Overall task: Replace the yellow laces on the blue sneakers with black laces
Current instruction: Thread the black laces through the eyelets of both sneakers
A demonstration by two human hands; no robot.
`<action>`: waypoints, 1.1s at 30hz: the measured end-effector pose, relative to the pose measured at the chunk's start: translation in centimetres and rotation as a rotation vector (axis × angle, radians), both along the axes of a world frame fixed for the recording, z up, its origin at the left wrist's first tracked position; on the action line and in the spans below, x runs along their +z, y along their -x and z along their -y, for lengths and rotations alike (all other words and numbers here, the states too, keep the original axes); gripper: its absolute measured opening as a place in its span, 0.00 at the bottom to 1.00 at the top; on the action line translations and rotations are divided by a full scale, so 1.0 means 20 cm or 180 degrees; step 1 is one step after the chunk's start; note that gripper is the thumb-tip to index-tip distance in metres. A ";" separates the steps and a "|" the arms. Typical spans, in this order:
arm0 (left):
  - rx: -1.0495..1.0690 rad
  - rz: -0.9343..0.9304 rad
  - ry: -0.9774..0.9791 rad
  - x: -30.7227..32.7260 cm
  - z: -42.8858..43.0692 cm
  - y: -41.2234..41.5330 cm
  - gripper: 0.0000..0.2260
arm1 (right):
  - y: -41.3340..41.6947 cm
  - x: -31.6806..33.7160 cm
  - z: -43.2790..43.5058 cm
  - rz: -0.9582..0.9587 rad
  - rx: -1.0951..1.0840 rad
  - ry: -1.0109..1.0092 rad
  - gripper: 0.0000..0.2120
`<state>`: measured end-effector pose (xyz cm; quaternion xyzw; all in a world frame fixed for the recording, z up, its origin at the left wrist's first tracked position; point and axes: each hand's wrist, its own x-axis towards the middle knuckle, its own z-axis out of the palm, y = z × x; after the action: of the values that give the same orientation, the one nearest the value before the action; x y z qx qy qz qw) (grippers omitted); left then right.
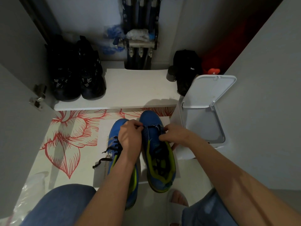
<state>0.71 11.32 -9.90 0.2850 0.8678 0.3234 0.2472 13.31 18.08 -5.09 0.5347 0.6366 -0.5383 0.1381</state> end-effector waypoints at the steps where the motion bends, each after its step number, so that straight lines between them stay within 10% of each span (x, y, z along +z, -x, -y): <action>1: 0.0117 0.0053 -0.0069 0.01 0.00 0.00 0.05 | 0.00 0.00 0.00 0.0033 0.0044 0.0004 0.22; 6: 0.1390 0.0621 -0.0627 0.07 -0.01 0.11 0.08 | -0.01 -0.01 0.00 0.0278 0.0163 -0.0057 0.18; 33: 0.1204 0.0950 -0.2340 0.23 -0.04 0.12 0.06 | 0.03 -0.05 0.02 0.0529 0.0344 -0.0538 0.09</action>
<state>-1.59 12.14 -5.34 0.1403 0.6868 0.6879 0.1885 12.77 17.58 -6.10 0.5522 0.6939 -0.4284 0.1736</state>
